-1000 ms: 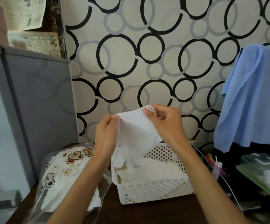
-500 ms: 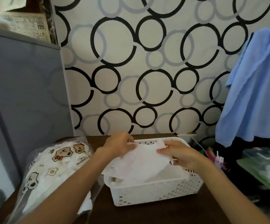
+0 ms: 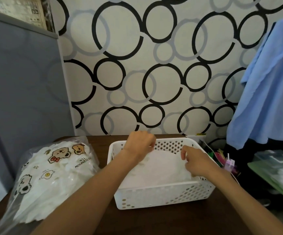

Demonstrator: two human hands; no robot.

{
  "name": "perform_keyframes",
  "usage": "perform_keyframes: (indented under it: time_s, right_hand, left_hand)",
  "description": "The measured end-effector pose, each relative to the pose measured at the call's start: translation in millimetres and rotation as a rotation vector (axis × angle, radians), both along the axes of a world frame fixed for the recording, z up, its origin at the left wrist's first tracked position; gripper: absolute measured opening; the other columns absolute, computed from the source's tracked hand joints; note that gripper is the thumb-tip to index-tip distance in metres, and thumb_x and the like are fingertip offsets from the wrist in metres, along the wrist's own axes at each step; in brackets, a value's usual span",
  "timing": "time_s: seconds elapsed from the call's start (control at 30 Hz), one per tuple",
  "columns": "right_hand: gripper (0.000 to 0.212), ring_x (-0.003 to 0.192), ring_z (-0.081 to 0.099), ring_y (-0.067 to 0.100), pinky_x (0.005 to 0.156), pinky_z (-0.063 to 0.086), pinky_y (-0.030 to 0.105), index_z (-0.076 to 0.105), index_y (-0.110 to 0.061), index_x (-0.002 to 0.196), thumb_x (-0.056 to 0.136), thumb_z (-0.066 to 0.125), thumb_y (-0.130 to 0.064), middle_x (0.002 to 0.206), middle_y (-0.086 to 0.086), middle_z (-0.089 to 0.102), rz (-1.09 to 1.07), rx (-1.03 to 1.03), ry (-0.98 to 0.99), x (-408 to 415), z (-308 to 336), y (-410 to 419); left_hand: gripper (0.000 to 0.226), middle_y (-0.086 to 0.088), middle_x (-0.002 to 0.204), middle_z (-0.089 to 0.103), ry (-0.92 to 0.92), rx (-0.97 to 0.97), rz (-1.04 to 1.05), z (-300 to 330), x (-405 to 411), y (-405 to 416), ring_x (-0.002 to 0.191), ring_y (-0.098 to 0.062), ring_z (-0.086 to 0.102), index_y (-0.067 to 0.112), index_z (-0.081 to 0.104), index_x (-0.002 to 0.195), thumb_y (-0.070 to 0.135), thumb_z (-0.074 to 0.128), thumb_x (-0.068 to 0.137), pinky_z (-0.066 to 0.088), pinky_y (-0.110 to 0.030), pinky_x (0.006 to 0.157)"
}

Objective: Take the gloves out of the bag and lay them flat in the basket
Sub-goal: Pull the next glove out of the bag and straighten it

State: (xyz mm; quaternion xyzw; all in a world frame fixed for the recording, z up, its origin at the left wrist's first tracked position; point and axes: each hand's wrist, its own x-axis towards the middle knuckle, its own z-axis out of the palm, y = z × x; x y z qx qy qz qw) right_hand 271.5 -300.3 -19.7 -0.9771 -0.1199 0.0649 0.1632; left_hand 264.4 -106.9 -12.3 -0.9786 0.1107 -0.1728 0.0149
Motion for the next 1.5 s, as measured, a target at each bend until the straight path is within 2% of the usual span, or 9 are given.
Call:
perform_keyframes:
  time_s: [0.13,0.27,0.37,0.6,0.73,0.8,1.07,1.33,1.5]
  right_hand:
    - [0.032,0.101,0.055,0.021,0.077,0.047,0.029,0.06,-0.024,0.104,0.088,0.046,-0.001,0.126,0.002,0.052,-0.018,-0.061,-0.094,-2,4,0]
    - [0.052,0.109,0.049,0.019,0.08,0.048,0.024,0.047,-0.027,0.135,0.088,0.056,-0.008,0.144,0.003,0.037,0.09,-0.062,0.182,7,3,1]
    - [0.071,0.111,0.052,0.023,0.089,0.05,0.028,0.034,-0.024,0.145,0.084,0.066,-0.009,0.143,0.007,0.036,0.093,-0.059,0.408,10,8,3]
    - [0.073,0.126,0.043,0.026,0.099,0.044,0.031,0.028,-0.021,0.147,0.084,0.064,-0.011,0.147,0.008,0.027,0.11,-0.24,0.299,2,5,4]
    - [0.068,0.124,0.04,0.022,0.095,0.043,0.029,0.041,-0.03,0.136,0.078,0.073,-0.014,0.138,0.003,0.03,0.164,-0.095,0.057,-4,17,4]
    - [0.064,0.123,0.041,0.02,0.098,0.041,0.03,0.043,-0.037,0.131,0.078,0.075,-0.02,0.136,0.001,0.032,0.243,0.019,0.143,-5,17,12]
    - [0.08,0.141,0.018,0.028,0.114,0.023,0.046,0.016,-0.047,0.145,0.084,0.066,-0.037,0.155,0.003,0.015,0.352,-0.395,0.363,-1,0,37]
    - [0.047,0.113,0.05,0.009,0.097,0.042,0.027,0.051,-0.033,0.129,0.085,0.068,-0.029,0.131,-0.008,0.052,0.301,-0.035,0.003,-53,42,39]
    - [0.019,0.08,0.057,-0.004,0.072,0.044,0.015,0.065,-0.041,0.103,0.088,0.064,-0.03,0.093,-0.019,0.063,0.414,0.276,-0.208,-138,64,91]
  left_hand:
    - [0.013,0.007,0.099,0.069,0.001,-0.112,-0.005,8,-12,12,0.09,-0.01,0.062,0.024,0.068,0.1,0.03,0.063,0.09,0.049,-0.024,0.077]
    - [0.019,0.017,0.098,0.064,0.607,-0.147,-0.09,9,-34,32,0.093,-0.005,0.058,0.032,0.068,0.099,0.044,0.068,0.084,0.049,-0.031,0.089]
    - [0.034,0.011,0.117,0.058,0.769,0.027,-0.023,2,-46,37,0.101,-0.008,0.051,0.032,0.06,0.115,0.047,0.064,0.085,0.044,-0.028,0.092]
    - [0.043,0.004,0.133,0.051,0.841,0.151,0.06,1,-54,31,0.119,-0.018,0.049,0.028,0.049,0.13,0.038,0.061,0.09,0.041,-0.031,0.099]
    - [0.053,0.008,0.132,0.051,0.694,0.055,0.046,17,-57,28,0.118,-0.015,0.049,0.028,0.05,0.128,0.055,0.062,0.084,0.04,-0.033,0.097]
    - [0.065,0.007,0.14,0.044,0.629,0.001,0.034,16,-56,22,0.123,-0.017,0.046,0.029,0.041,0.135,0.059,0.062,0.081,0.039,-0.038,0.101]
    - [0.073,-0.004,0.154,0.027,0.685,0.206,0.082,-16,-56,11,0.136,-0.027,0.034,0.026,0.017,0.152,0.037,0.058,0.092,0.034,-0.045,0.109]
    - [0.034,0.016,0.12,0.055,0.305,-0.383,0.206,64,-163,79,0.108,-0.006,0.053,0.035,0.054,0.113,0.043,0.068,0.083,0.047,-0.032,0.094]
    - [0.047,0.02,0.104,0.044,0.643,-0.349,0.511,54,-217,140,0.108,-0.01,0.05,0.037,0.046,0.11,0.04,0.078,0.075,0.043,-0.026,0.093]
